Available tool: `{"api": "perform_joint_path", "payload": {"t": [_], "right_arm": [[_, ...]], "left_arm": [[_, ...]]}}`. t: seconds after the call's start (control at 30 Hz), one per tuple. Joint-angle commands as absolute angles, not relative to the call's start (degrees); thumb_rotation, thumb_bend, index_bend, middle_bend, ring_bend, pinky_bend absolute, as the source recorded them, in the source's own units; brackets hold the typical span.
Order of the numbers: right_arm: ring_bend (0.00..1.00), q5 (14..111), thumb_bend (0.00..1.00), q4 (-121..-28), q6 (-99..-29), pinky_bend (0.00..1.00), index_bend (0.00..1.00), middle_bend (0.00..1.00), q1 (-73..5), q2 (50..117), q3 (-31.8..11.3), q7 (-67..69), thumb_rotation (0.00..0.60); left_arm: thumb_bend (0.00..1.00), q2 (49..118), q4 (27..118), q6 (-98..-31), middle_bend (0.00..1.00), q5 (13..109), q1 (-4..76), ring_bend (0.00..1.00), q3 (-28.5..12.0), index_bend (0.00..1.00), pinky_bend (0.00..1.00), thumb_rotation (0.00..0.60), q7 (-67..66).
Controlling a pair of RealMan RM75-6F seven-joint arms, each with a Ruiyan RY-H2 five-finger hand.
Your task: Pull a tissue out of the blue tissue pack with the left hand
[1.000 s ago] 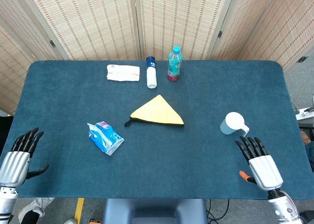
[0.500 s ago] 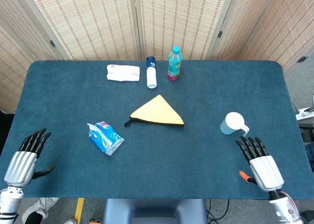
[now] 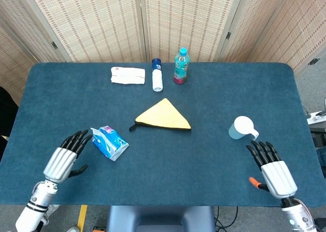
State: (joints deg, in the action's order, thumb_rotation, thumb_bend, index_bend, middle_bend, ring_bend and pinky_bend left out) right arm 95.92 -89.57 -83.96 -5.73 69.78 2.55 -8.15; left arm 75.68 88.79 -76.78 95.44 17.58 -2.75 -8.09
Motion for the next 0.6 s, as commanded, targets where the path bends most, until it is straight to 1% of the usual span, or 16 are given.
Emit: {"api": "perform_joint_path", "payload": {"t": [0.03, 0.17, 0.33, 0.6], "right_arm": [[0.0, 95.69, 0.05, -89.54, -83.61, 0.0, 0.0, 0.0, -5.84, 69.84, 2.51, -8.22, 0.6], [0.0, 95.71, 0.05, -89.52, -83.48, 0.0, 0.0, 0.0, -5.85, 69.98, 2.54, -8.46, 0.6], [0.0, 95.62, 0.05, -89.51, -83.29, 0.0, 0.0, 0.0, -5.9, 70.01, 2.53, -8.43, 0.6], [0.0, 95.09, 0.05, -89.43, -82.55, 0.0, 0.0, 0.0, -6.13, 70.16, 2.42, -8.5, 0.6]], "left_arm": [[0.28, 76.58, 89.54, -75.32, 0.0, 95.89, 19.11, 0.0, -3.26, 0.06, 0.21, 0.6, -9.75], [0.28, 77.46, 89.81, -73.56, 0.0, 96.17, 20.97, 0.0, -3.6, 0.06, 0.21, 0.6, -12.83], [0.31, 78.54, 89.53, -70.85, 0.0, 95.34, 22.95, 0.0, -3.84, 0.11, 0.22, 0.6, -15.95], [0.31, 81.24, 88.27, -67.92, 0.0, 93.97, 25.7, 0.0, -4.37, 0.11, 0.23, 0.6, -18.66]]}}
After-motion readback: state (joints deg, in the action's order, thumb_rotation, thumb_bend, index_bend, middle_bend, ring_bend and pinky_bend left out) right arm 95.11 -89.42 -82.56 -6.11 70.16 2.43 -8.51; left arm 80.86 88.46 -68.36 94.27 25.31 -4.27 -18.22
